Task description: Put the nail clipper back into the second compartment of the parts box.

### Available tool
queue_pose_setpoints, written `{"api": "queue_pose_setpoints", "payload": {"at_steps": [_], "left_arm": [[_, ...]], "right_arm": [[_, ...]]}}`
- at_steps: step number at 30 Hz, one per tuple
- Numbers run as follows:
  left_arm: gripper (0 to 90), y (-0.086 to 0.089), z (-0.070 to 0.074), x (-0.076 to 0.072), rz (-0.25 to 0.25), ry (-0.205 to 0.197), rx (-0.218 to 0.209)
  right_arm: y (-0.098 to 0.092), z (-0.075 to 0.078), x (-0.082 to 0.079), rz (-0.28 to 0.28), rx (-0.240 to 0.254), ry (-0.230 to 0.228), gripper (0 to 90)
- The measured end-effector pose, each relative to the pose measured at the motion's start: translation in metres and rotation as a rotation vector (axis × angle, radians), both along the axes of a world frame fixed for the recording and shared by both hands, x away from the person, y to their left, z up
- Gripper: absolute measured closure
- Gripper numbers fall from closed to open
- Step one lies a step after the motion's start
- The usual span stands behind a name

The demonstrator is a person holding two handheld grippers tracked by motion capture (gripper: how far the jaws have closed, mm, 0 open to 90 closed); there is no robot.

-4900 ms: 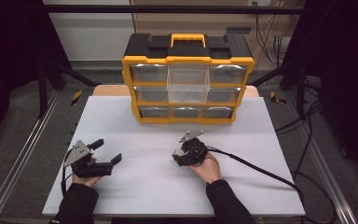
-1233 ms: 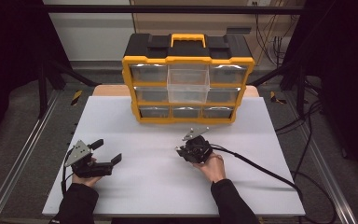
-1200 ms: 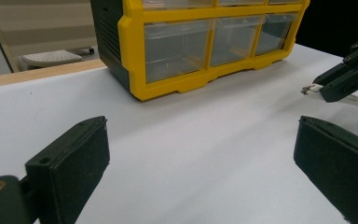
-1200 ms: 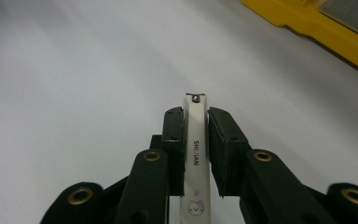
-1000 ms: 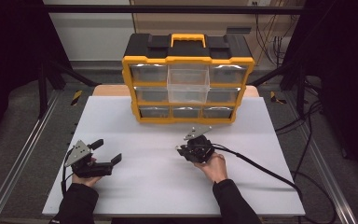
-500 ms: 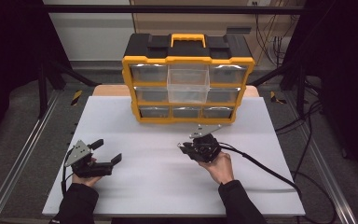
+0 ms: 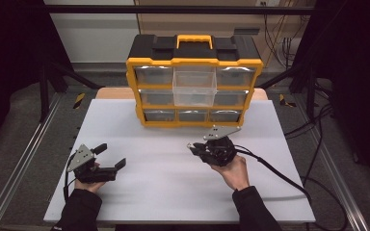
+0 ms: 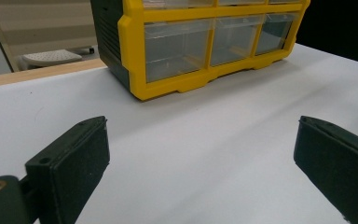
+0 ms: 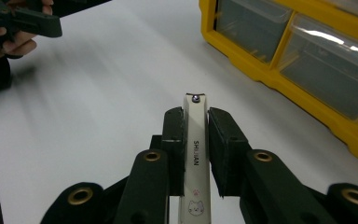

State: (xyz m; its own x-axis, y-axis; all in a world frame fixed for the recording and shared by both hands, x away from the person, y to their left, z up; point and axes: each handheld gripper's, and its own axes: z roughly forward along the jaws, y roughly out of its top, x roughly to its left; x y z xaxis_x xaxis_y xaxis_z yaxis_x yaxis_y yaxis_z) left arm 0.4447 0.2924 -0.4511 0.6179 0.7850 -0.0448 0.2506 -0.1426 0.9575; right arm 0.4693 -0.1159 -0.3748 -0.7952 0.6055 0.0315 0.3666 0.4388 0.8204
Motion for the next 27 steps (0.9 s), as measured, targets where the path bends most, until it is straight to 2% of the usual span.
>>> {"api": "queue_pose_setpoints", "payload": {"at_steps": [9, 15, 27], "left_arm": [[3.3, 0.0, 0.0, 0.0, -0.001, -0.001, 0.001], [3.3, 0.0, 0.0, 0.0, -0.002, 0.0, 0.001], [3.3, 0.0, 0.0, 0.0, -0.002, -0.001, 0.001]], "right_arm": [[-0.004, 0.019, -0.006, 0.007, 0.008, -0.038, 77.3], [-0.009, 0.035, -0.012, 0.016, 0.036, -0.063, 77.3], [-0.012, 0.054, -0.016, 0.016, 0.049, -0.095, 77.3]]}}
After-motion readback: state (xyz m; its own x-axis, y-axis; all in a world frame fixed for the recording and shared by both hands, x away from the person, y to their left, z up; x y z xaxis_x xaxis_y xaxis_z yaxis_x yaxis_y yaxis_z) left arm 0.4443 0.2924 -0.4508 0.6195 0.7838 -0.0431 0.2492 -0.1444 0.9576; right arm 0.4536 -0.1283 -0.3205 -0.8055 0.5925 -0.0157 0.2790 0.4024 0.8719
